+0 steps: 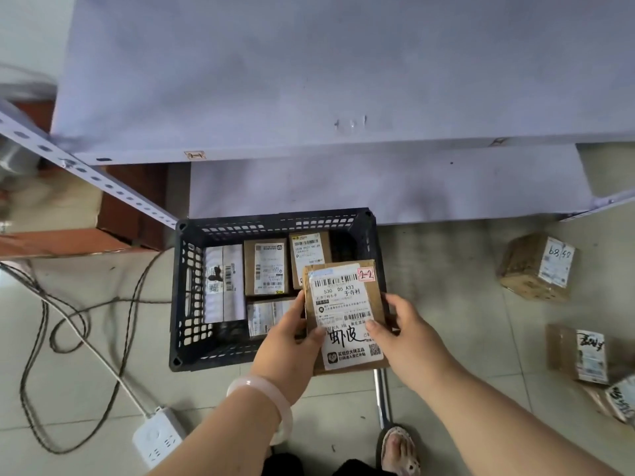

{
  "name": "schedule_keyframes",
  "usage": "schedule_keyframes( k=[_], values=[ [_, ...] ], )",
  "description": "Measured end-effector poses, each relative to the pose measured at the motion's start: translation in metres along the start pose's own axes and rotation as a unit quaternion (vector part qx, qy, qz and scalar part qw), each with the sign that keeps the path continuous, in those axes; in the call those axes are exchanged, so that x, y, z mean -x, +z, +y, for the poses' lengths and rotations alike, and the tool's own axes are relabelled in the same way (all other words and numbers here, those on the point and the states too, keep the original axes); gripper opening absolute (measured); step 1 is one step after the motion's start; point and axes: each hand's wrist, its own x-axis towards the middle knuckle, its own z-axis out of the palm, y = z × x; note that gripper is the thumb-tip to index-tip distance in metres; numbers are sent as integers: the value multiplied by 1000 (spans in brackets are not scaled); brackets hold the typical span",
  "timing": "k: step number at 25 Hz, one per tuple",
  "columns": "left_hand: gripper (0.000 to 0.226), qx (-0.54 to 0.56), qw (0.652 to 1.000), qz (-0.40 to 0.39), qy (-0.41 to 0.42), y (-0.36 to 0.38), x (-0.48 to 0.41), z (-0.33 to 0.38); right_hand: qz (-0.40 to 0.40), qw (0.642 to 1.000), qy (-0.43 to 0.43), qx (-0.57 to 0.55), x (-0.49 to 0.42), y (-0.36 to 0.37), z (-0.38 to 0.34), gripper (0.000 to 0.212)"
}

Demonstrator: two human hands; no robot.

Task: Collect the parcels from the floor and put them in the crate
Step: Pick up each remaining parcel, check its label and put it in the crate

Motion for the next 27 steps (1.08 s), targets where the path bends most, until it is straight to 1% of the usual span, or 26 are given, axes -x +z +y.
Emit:
schedule_keyframes(
  k=[6, 10, 12, 15, 19, 22, 24, 27],
  values=[
    [56, 4, 998, -46, -33, 0, -9, -19, -12, 999, 31, 12, 4, 12, 9, 48],
    [59, 26, 997, -56, -49, -3, -7, -28, -5, 999, 49, 12, 11, 24, 13, 50],
    [57, 15, 997, -59, -48, -4, -12, -29, -12, 998, 58, 16, 6, 31, 15, 53],
    [56, -36, 998, -39, -29, -8, -39, -26, -18, 999, 42, 20, -24, 41, 18, 59],
    [56, -81, 997, 2, 15, 6, -99, -31, 36, 999, 17, 11, -92, 54, 31, 58],
    [59, -105, 994, 22, 13, 31, -138, -57, 44, 998, 44, 20, -129, 74, 57, 59],
    [58, -125, 992, 8, 0, 46, -152, -80, 37, 995, 78, 41, -141, 86, 76, 60],
    [55, -122, 992, 17, -3, 58, -165, -102, 34, 993, 87, 67, -152, 96, 91, 59]
  ],
)
